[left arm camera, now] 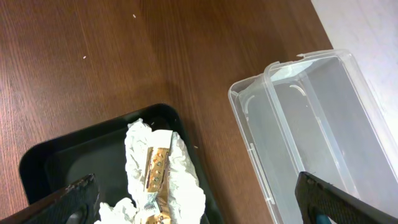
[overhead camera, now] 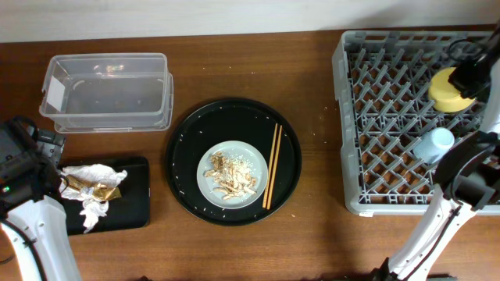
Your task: Sort waste into correct bins and load items into the dishwasher rack
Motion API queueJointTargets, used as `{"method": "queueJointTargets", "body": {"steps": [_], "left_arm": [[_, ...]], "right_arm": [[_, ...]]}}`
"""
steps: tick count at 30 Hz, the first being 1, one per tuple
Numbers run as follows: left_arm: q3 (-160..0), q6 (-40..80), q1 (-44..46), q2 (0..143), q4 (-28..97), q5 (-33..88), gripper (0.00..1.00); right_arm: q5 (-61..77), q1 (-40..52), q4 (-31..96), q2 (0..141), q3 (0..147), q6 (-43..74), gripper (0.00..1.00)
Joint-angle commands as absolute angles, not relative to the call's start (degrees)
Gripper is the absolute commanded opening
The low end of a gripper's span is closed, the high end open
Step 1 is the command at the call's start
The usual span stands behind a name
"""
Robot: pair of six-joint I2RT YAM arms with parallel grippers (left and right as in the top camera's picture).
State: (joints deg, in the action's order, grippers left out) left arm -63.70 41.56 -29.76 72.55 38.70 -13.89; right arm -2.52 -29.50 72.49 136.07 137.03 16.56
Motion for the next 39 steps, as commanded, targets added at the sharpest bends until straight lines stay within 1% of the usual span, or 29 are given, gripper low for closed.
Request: {"method": "queueJointTargets", "body": {"steps": [1, 3, 5, 7, 10, 11, 12, 15, 16, 17, 19, 21, 22, 24, 25, 27, 28, 30, 32, 39], "left_arm": [[-63.90, 40.84, -29.89, 72.31, 38.61, -14.13, 0.99], [-63.90, 40.84, -29.89, 72.31, 38.61, -14.13, 0.99], [-63.90, 40.84, -29.89, 72.31, 38.61, -14.13, 0.99], [-63.90, 40.84, -29.89, 72.31, 38.61, -14.13, 0.99], [-63.90, 40.84, -29.89, 72.31, 38.61, -14.13, 0.99], [-63.90, 40.84, -29.89, 72.31, 38.61, -14.13, 0.99], [-63.90, 40.84, -29.89, 72.31, 38.61, -14.13, 0.99], [-63.90, 40.84, -29.89, 72.31, 38.63, -14.13, 0.99], [-63.90, 40.84, -29.89, 72.31, 38.61, -14.13, 0.99], [-63.90, 40.84, -29.89, 72.31, 38.61, -14.13, 0.99], [-63.90, 40.84, -29.89, 72.31, 38.63, -14.13, 0.99], [-63.90, 40.84, -29.89, 72.31, 38.61, -14.13, 0.99], [-63.90, 40.84, -29.89, 72.31, 38.61, -14.13, 0.99], [-63.90, 40.84, -29.89, 72.31, 38.61, -14.13, 0.99], [-63.90, 40.84, -29.89, 72.31, 38.61, -14.13, 0.99], [-63.90, 40.84, -29.89, 72.31, 38.61, -14.13, 0.99], [-63.90, 40.84, -29.89, 72.31, 38.61, -14.13, 0.99], [-63.90, 40.84, -29.89, 72.31, 38.61, -14.13, 0.99], [-63.90, 40.84, -29.89, 72.31, 38.61, -14.13, 0.99], [-63.90, 40.86, -29.89, 72.31, 38.09, -14.13, 0.99]], "right_arm": [[-7.38, -34.30, 75.70, 131.90, 142.08, 17.17, 0.04], [-7.35, -35.64, 79.72, 131.79, 146.91, 19.90, 0.04], [-7.16, -35.75, 80.75, 131.76, 148.46, 19.86, 0.04], [1.04, -35.64, 81.25, 131.76, 148.46, 19.81, 0.04], [8.10, -35.57, 82.41, 131.79, 148.46, 19.20, 0.04], [10.35, -35.57, 83.02, 131.79, 148.46, 17.82, 0.04], [18.06, -35.59, 84.79, 131.76, 148.46, 15.25, 0.05], [23.88, -35.57, 90.30, 131.50, 148.49, 13.85, 0.05], [28.95, -35.46, 92.79, 131.50, 148.46, 9.43, 0.05], [37.32, -34.87, 97.34, 131.50, 148.46, 1.78, 0.04], [39.44, -30.30, 97.36, 130.85, 147.63, -0.16, 0.05], [38.81, -22.02, 97.36, 129.49, 146.58, -0.19, 0.05], [38.06, -16.64, 97.36, 129.19, 146.17, -0.21, 0.10], [30.35, -3.95, 97.34, 129.23, 145.25, -0.21, 0.61], [27.38, 3.55, 97.34, 129.36, 145.23, -0.21, 0.99], [27.31, 12.25, 96.71, 129.36, 145.23, -0.21, 0.98], [22.52, 17.28, 96.16, 129.38, 145.23, -0.23, 0.98], [10.70, 22.72, 94.17, 129.38, 145.23, -0.23, 0.98], [7.90, 24.91, 94.06, 129.38, 145.23, -0.21, 0.98], [6.74, 25.02, 93.49, 129.38, 145.23, -0.75, 0.98]]}}
